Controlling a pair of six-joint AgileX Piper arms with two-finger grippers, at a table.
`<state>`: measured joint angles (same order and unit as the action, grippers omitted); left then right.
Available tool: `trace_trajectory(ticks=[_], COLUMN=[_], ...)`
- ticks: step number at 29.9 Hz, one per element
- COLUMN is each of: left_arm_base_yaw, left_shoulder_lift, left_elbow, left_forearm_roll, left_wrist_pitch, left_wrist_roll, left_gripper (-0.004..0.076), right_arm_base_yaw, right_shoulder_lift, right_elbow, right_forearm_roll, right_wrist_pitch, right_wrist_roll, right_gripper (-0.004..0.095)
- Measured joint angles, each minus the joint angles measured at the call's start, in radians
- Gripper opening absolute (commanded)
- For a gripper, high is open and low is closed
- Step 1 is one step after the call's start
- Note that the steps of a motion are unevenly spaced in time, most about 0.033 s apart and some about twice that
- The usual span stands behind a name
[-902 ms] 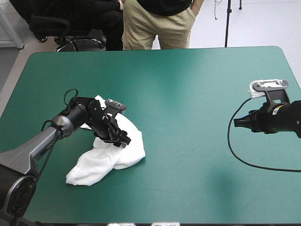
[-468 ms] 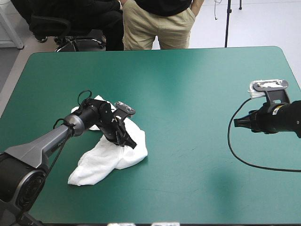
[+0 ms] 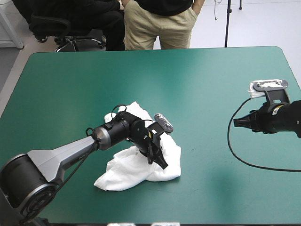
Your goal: Fold the cloth
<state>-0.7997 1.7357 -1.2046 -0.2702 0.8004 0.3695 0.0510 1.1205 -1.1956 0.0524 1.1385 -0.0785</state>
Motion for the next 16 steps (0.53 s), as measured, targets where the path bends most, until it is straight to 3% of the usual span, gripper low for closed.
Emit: trace_trajectory(ticks=[11,13,16], left_arm_base_yaw=[-0.117,-0.122,-0.122], left_shoulder_lift=[0.056,0.057,0.061], left_elbow=[-0.060,-0.065,-0.079], left_forearm_roll=[-0.004,-0.004,-0.003], left_wrist_pitch=[-0.007,-0.007,0.004], left_wrist_roll=[0.021,0.023,0.023], left_gripper=[-0.0003,0.0055,0.0246], right_arm_base_yaw=[0.000,0.000,0.000], right_shoulder_lift=[0.000,0.000,0.000], right_elbow=[0.000,0.000,0.000], right_forearm_roll=[0.000,0.001,0.001], right_wrist_pitch=[0.017,0.019,0.019], right_wrist_roll=[0.000,0.000,0.000], right_gripper=[0.0297,0.0297,0.0297])
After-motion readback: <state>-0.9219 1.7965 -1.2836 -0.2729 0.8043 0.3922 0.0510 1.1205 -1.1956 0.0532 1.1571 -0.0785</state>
